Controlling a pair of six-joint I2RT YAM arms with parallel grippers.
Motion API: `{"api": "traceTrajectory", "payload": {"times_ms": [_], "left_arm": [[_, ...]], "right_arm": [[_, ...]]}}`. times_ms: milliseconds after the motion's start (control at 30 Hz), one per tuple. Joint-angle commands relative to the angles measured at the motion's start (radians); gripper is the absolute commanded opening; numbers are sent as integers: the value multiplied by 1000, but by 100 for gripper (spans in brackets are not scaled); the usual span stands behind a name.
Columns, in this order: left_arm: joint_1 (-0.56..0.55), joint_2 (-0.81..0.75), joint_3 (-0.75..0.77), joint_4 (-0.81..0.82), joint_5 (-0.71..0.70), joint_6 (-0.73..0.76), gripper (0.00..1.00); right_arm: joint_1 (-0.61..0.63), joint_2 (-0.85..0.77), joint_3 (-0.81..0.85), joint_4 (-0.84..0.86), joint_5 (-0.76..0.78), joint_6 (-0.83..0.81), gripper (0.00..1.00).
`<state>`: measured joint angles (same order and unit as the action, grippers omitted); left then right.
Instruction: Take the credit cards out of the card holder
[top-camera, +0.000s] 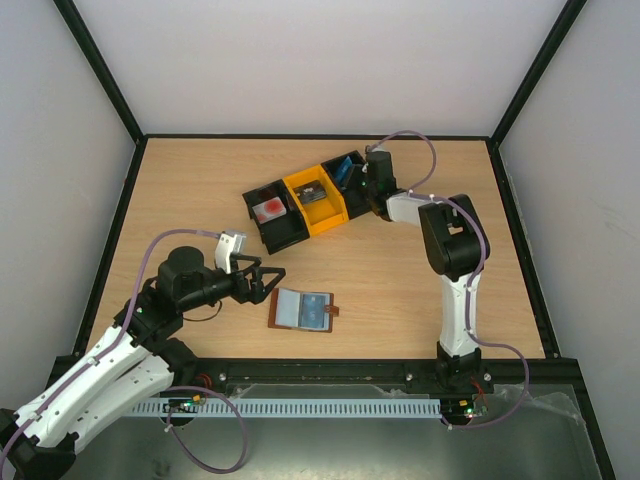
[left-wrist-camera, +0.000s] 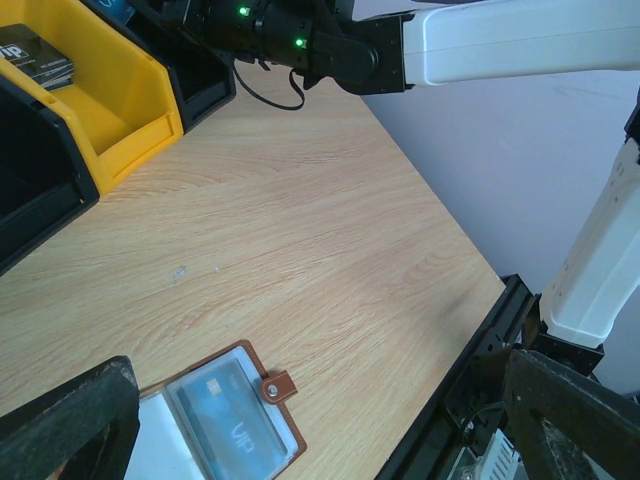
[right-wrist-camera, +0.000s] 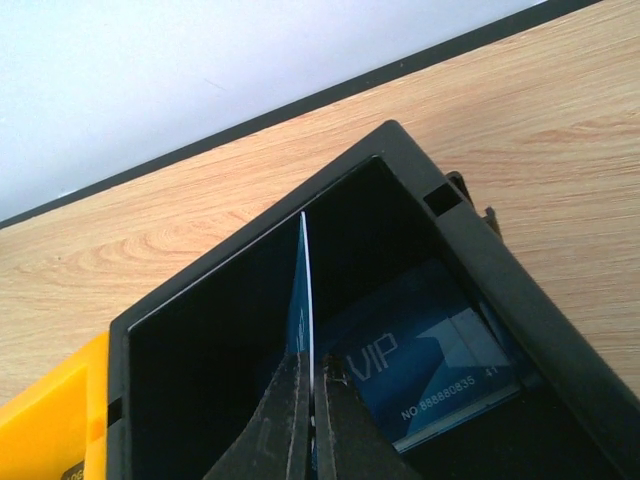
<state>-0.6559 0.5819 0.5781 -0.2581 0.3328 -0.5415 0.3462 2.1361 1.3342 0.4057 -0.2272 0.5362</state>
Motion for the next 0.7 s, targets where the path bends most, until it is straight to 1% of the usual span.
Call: {"api": "traceTrajectory", "payload": {"times_ms": [0,100,233,467,600,667], "left_arm": [[2,1,25,-3,8,14,100],[2,9,25,-3,10,14,100],[2,26,27,-7,19,14,100],[2,26,27,-6,5,6,100],[2,18,24,-5,2,6,100],[2,19,23,0,0,8,100]], "right_arm": [[-4,37,33,17,50,-6,2],[-4,32,41,2,65,-18,5],[-3,28,59,-25,74,-20,13],[-4,28,120,-107,87,-34,19],[-4,15,119,-118,99,-36,20],[-4,14,124,-127,102,-37,23]]}}
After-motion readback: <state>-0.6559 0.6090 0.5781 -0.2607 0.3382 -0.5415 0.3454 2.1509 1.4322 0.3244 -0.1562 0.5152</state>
